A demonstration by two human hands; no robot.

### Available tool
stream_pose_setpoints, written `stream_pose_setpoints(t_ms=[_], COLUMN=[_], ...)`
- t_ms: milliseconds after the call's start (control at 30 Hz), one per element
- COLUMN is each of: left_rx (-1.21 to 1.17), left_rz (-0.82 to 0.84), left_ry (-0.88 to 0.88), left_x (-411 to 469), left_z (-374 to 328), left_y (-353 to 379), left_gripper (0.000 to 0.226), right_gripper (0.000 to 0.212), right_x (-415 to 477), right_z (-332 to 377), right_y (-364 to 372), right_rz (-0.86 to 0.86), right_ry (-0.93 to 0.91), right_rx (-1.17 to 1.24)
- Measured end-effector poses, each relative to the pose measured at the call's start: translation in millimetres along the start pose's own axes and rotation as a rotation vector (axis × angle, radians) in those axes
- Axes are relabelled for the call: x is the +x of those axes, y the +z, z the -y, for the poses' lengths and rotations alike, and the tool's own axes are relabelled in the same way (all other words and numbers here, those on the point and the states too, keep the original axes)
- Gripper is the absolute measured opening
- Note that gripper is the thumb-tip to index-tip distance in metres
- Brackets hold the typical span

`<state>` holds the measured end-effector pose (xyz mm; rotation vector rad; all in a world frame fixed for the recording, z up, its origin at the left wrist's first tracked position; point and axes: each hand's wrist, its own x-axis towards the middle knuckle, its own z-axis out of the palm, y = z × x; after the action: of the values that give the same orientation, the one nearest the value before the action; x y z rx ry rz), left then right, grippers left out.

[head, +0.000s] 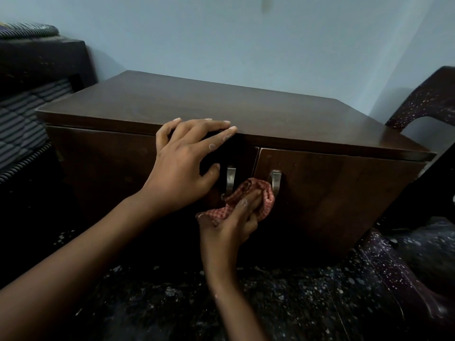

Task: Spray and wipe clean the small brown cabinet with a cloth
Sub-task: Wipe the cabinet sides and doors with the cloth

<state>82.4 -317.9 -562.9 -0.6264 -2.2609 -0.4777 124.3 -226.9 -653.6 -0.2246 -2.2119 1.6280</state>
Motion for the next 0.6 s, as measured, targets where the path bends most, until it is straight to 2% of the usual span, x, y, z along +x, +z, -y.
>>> stream_pose_setpoints(t_ms=[100, 233, 467, 600], left_rx=[-0.002, -0.018, -0.035, -0.025], left_rz=[0.0, -0.005, -0.017, -0.025], left_ry=[-0.002, -0.009, 0.003, 0.014], left_x=[0.3, 0.0, 0.4, 0.0], left_z=[-0.7, -0.6, 0.5, 1.8], left_y=[0.0, 1.1, 3.4, 4.6], left_gripper=[0.06, 0.058, 0.058, 0.058], right_gripper=[0.111, 0.106, 0.075, 0.076], right_x=[4.4, 7.4, 33.4, 36.2], right_z=[8.0, -5.2, -64.7, -97.0], right_y=[4.4, 12.6, -14.0, -22.5], right_rz=[-0.041, -0.152, -0.231, -0.257], right_ry=[-0.076, -0.246, -0.617, -0.632], right_rx=[0.051, -0.186, -0.604, -0.683])
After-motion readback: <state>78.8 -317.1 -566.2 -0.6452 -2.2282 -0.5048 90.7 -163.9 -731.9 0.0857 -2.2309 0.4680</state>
